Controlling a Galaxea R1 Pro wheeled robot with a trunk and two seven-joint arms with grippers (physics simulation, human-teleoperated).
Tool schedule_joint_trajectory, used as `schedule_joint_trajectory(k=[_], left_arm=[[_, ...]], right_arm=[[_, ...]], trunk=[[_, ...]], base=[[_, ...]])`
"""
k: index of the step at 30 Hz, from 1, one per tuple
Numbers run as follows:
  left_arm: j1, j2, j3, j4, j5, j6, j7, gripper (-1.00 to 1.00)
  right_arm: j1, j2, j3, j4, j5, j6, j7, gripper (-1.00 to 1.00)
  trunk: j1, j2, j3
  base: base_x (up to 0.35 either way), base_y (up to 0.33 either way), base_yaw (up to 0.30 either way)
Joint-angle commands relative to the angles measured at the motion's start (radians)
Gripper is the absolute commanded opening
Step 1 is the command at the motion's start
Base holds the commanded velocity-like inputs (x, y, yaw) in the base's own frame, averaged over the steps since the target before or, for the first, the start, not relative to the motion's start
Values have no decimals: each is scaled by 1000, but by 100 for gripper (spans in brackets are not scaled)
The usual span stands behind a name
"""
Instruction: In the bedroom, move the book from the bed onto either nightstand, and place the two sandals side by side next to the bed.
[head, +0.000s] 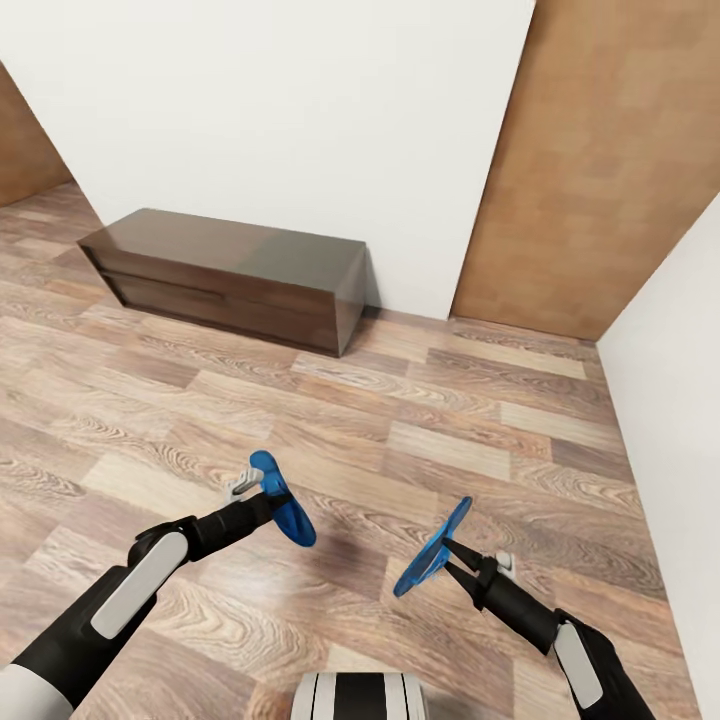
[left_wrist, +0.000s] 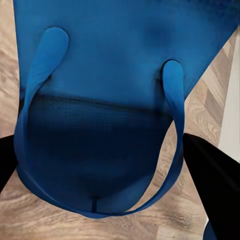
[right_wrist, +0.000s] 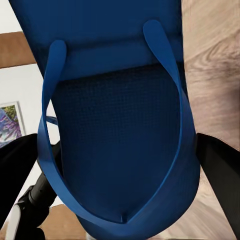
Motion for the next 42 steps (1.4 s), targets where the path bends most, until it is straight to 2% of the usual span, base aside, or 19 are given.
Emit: schedule_joint_trajectory(k=[1,24,33,42], left_arm=[[-1,0,-1,0,2,2,-2,-100],[-1,0,-2,-1,1,1,-2,-100],[-1,-6,-36,-1,0,1,-3,-100],[-1,-6,-40,-1,0,1,-3,-100]], right_arm=[[0,0,-1,0,-2,6,1,-100],[0,1,-1,1,-2,6,2,-100],[0,1,-1,1,-2,6,1,-100],[0,1,-3,1,-2,6,3,-100]], trunk=[[-1,0,3],[-11,5,92],[-15,7,127],[-19,10,162]], base=[[0,0,294],[0,0,294],[0,0,294],[0,0,225]])
